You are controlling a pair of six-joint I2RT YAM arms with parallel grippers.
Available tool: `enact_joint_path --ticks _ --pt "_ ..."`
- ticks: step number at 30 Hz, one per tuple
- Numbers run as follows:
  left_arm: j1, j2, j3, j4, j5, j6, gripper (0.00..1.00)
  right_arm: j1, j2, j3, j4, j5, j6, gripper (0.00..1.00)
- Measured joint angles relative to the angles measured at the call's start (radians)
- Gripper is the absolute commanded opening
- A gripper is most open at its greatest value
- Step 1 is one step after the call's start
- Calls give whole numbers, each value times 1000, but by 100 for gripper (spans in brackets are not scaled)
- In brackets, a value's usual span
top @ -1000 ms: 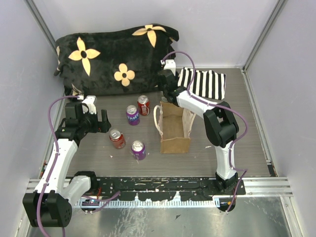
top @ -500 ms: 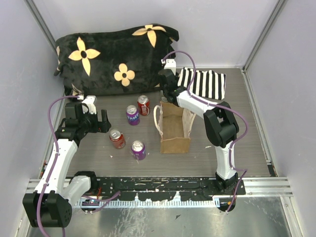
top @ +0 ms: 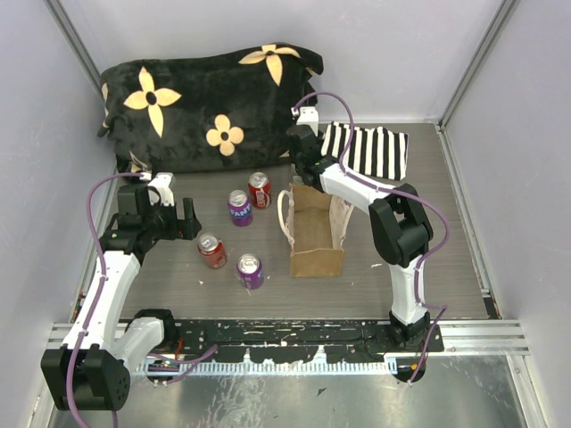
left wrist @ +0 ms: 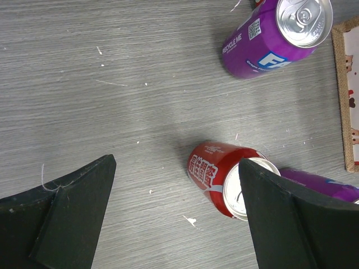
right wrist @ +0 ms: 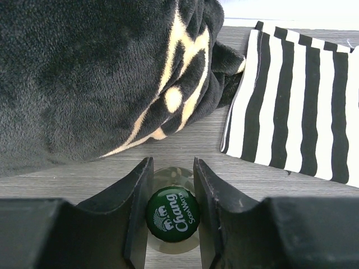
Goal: Place the beverage into the canvas bag
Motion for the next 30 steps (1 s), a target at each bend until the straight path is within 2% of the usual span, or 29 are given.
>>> enact_joint_path --ticks 30 --pt "0 -17 0 0 3 -23 98 0 -143 -1 -55 -7 -52 1"
